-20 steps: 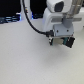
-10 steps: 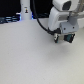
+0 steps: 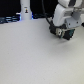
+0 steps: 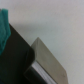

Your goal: Open the kcup holder, insert the kcup into the holder, and close the kcup holder

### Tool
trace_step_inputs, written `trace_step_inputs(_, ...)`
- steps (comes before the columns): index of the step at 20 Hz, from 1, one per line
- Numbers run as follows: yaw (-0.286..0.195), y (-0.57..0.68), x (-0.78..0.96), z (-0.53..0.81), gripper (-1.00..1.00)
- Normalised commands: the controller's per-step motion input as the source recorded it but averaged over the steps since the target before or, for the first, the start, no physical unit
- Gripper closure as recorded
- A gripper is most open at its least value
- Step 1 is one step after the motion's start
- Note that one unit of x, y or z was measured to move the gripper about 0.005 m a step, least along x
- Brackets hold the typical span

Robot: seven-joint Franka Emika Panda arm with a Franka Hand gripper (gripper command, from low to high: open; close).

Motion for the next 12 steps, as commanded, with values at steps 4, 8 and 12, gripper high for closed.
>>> trace_step_inputs(4, 0.044, 0.44, -0.93, -0.01, -1.0)
trace_step_inputs(8, 0.047, 0.46, -0.89, -0.01, -1.0)
trace_step_inputs(12, 0.08, 0.45, -0.62, 0.13, -1.0)
